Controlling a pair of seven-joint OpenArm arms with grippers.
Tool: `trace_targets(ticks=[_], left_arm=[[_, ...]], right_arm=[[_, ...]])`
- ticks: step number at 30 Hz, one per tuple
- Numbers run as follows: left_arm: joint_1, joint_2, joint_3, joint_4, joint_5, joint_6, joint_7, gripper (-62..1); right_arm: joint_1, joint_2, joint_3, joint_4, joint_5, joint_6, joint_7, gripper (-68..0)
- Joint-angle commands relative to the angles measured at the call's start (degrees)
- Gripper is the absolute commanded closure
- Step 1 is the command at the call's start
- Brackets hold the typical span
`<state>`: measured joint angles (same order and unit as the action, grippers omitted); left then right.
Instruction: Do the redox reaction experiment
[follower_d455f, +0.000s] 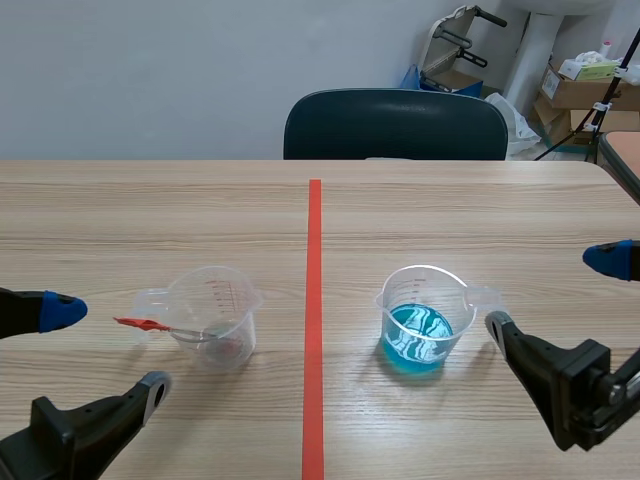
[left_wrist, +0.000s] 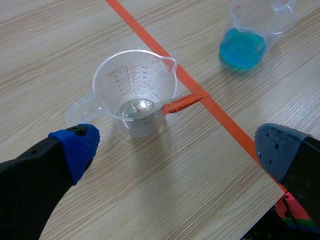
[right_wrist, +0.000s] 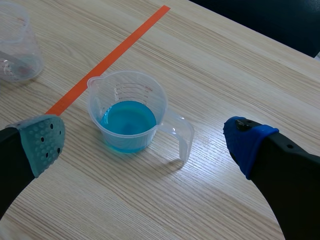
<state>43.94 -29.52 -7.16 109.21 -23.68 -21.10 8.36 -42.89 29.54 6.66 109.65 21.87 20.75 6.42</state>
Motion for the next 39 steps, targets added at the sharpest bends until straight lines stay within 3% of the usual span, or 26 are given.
trace_targets(ticks=[1,20,27,32,39], left_arm=[[-0.31,0.44,0.07,0.98,-0.55,-0.07,-0.81,-62.3],[-0.31,0.44,0.07,0.98,-0.55,-0.07,-0.81,-62.3],[-0.28,0.42,0.07,0.98,-0.52,-0.07,-0.83,-62.3],[0.70,0.39,-0.52,0.98,-0.15,-0.07,-1.46,-62.3],[5.73,0.26,-5.42,0.98,2.05,-0.11,-9.70,-62.3]], right_arm=[[-0.11,0.44,0.39,0.76,0.42,0.04,1.66,-67.9],[0.07,0.44,0.39,0.76,0.39,0.24,2.19,-67.9],[0.20,0.44,0.39,0.76,0.37,0.28,4.98,-67.9],[1.95,0.46,-0.07,0.76,-0.66,1.57,5.07,-67.9],[6.73,0.48,-4.83,0.74,-4.00,1.77,3.48,-67.9]])
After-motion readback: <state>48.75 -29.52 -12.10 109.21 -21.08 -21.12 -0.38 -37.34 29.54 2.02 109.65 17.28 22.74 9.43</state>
